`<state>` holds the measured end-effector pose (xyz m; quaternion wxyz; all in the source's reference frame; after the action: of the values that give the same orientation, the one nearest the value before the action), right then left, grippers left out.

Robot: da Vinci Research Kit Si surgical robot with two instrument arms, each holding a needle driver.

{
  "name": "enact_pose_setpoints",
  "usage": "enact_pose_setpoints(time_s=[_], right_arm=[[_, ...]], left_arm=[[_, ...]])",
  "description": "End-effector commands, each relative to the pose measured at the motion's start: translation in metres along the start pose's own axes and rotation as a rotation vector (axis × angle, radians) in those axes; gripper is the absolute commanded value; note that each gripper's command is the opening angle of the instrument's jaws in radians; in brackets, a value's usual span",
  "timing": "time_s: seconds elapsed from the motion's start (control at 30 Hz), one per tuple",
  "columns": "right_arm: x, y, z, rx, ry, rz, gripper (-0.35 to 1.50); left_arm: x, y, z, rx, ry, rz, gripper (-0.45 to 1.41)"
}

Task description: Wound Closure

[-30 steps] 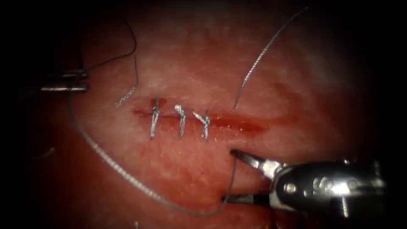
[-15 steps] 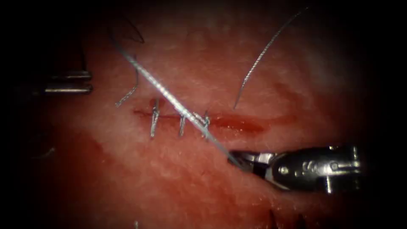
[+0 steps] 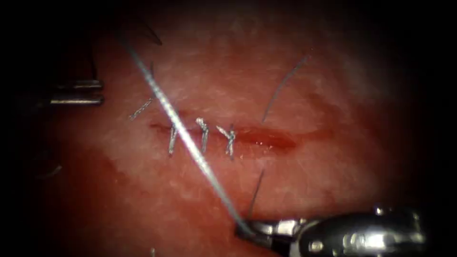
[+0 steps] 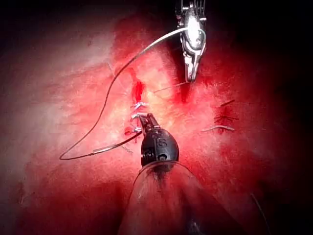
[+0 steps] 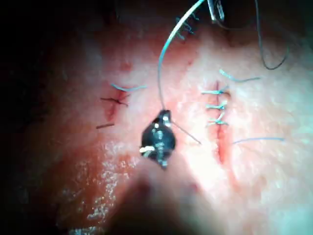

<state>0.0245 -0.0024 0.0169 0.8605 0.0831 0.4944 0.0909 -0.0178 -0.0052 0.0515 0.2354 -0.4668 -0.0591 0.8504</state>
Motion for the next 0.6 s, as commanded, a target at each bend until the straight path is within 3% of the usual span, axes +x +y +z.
enact_pose_setpoints(time_s=[0.03, 0.2, 0.23, 0.3, 0.33, 0.37, 0.5, 0.6], right_arm=[[0.0012, -0.0021, 0.0007, 0.018, 0.005, 0.001, -0.35], [0.0019, -0.0024, 0.0011, 0.021, 0.005, -0.014, -0.28], [0.0017, -0.0021, 0.0013, 0.015, 0.008, -0.014, 0.15], [0.0013, -0.0017, 0.0015, -0.003, 0.022, -0.024, 0.84], [0.001, -0.0014, 0.0015, -0.022, 0.03, -0.034, 1.14], [0.0009, -0.0011, 0.0015, -0.026, 0.034, -0.039, 1.25], [0.0001, -0.0004, 0.0, -0.017, 0.04, -0.052, 1.31], [-0.0013, 0.0006, -0.0029, 0.005, 0.043, -0.073, 1.31]], left_arm=[[-0.0007, 0.001, 0.0004, -0.003, -0.002, -0.002, -0.45], [-0.0007, 0.001, 0.0004, -0.002, -0.002, -0.002, -0.45], [-0.0007, 0.0011, 0.0004, -0.005, -0.001, -0.002, -0.45], [-0.0007, 0.0011, 0.0004, -0.004, -0.001, 0.003, -0.45], [-0.0007, 0.0011, 0.0004, -0.004, -0.001, 0.003, -0.45], [-0.0007, 0.0011, 0.0004, -0.007, 0.0, 0.003, -0.45], [-0.0006, 0.0012, 0.0006, -0.008, 0.001, 0.003, -0.45], [-0.0007, 0.0013, 0.0008, -0.011, 0.004, 0.01, -0.45]])
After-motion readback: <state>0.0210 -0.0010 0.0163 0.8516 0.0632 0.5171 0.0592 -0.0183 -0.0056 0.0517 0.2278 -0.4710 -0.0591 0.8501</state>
